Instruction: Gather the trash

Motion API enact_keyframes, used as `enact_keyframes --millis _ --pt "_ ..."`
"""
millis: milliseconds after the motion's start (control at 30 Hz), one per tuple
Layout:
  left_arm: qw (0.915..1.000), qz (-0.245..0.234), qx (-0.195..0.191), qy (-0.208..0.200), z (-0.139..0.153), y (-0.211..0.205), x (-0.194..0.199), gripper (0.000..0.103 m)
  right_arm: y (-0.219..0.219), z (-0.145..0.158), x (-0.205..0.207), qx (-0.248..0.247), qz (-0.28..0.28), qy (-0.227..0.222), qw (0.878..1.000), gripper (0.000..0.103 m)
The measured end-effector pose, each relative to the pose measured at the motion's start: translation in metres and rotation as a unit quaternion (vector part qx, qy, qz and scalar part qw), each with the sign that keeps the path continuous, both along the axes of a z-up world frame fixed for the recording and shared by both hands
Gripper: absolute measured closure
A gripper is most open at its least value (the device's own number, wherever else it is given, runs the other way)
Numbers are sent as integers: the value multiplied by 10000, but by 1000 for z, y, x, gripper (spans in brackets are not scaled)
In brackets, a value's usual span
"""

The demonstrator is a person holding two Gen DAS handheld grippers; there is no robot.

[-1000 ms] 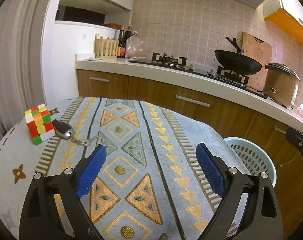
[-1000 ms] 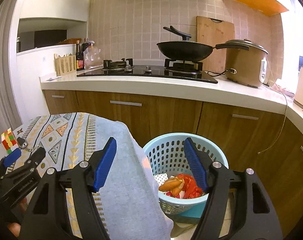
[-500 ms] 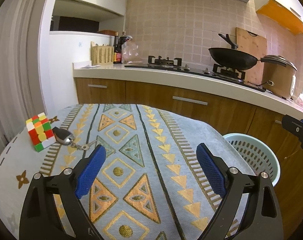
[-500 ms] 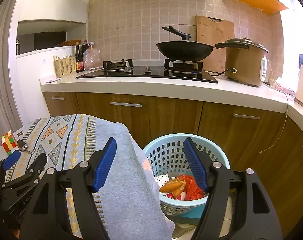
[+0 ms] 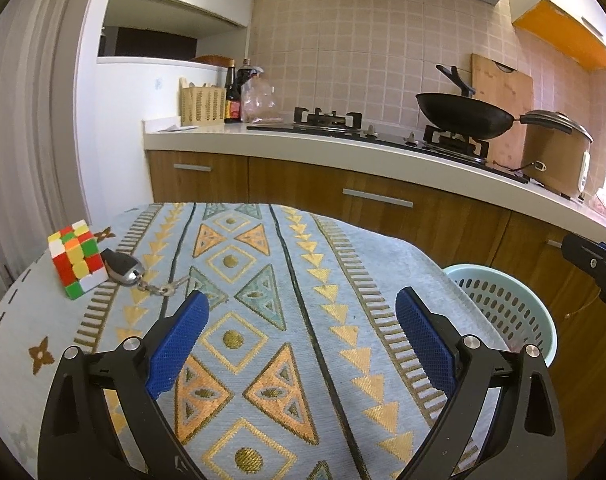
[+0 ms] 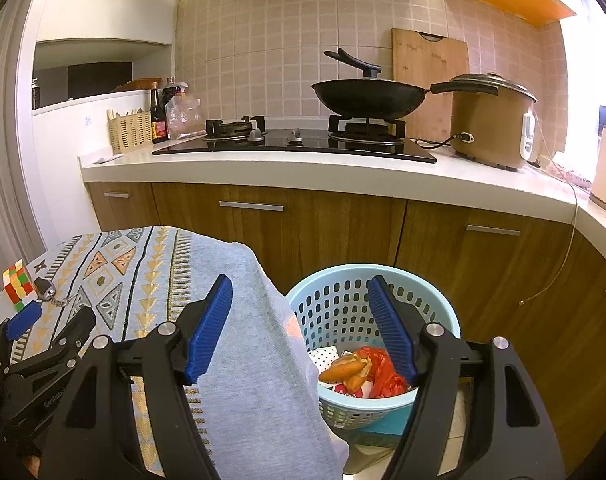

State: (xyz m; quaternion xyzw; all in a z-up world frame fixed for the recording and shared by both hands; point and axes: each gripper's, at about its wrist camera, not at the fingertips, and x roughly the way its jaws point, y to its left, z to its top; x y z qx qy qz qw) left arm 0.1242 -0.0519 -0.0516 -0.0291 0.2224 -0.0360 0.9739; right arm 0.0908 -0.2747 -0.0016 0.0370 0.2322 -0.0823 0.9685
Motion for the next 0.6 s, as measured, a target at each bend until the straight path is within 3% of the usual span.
enact_keyframes --millis 600 --pt "10000 37 -31 47 -1 3 3 10 5 3 1 -5 78 -31 10000 36"
